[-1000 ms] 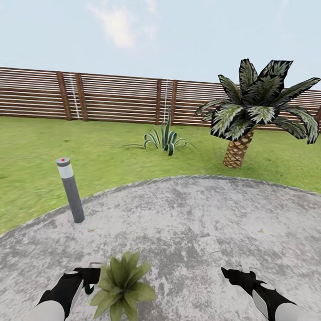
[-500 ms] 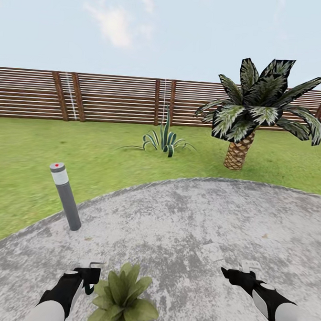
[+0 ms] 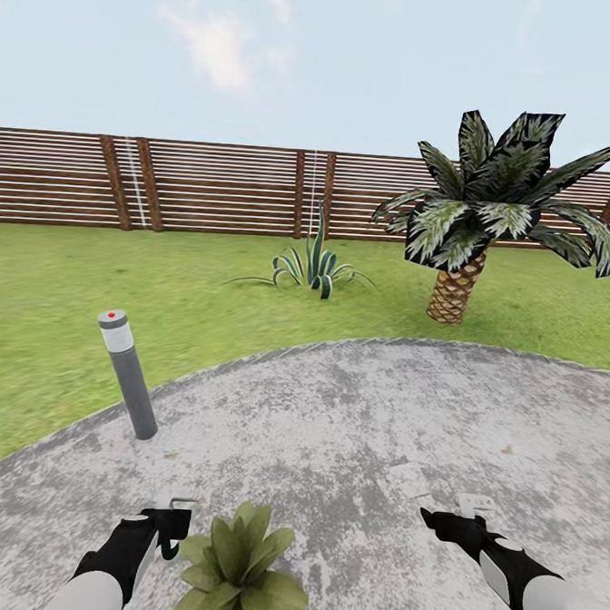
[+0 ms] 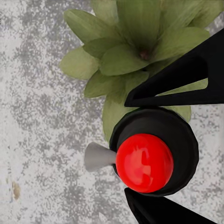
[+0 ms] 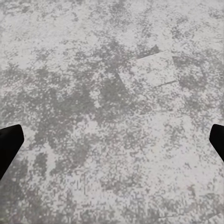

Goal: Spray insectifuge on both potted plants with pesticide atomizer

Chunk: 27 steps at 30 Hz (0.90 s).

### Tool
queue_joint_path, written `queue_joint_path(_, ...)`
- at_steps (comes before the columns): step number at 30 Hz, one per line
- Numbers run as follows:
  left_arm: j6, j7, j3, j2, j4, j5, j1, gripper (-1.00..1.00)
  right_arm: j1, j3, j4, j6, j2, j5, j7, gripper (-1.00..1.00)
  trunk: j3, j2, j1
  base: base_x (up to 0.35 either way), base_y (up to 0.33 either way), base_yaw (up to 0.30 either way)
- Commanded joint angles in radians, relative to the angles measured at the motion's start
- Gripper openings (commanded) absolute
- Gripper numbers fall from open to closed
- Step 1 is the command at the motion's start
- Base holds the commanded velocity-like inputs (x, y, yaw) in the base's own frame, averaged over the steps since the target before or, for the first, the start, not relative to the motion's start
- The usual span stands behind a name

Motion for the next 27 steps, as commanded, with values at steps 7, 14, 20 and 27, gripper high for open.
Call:
queue_joint_path(7,0.008,-0.009,0.005,0.012,-0.011,-0.013,-0.001,-1.0,-0.001,-0.006,0.0,0.001,-0.001,0.006,0.005,1.0,-0.001,-0.001,0.0,0.0,0.0,0.0)
queue_joint_path(14,0.126,-0.045,-0.087,0.061,-0.205,-0.107,-0.01,-1.0,-0.002,0.011,-0.022,0.026,-0.001,0.014,0.004,1.0,-0.001,-0.001,0.0,0.0,0.0,0.0)
queue_joint_path(20,0.194,-0.454,-0.183,0.087,-0.468,-0.331,-0.01,-1.0,-0.004,0.013,-0.351,0.299,-0.002,0.023,0.01,1.0,-0.001,-0.001,0.0,0.0,0.0,0.0)
queue_joint_path(27,0.094,-1.022,-0.192,0.177,-0.684,-0.477,-0.01,-1.0,-0.004,0.059,-0.645,0.521,-0.001,0.067,0.256,1.0,-0.001,-0.001,0.0,0.0,0.0,0.0)
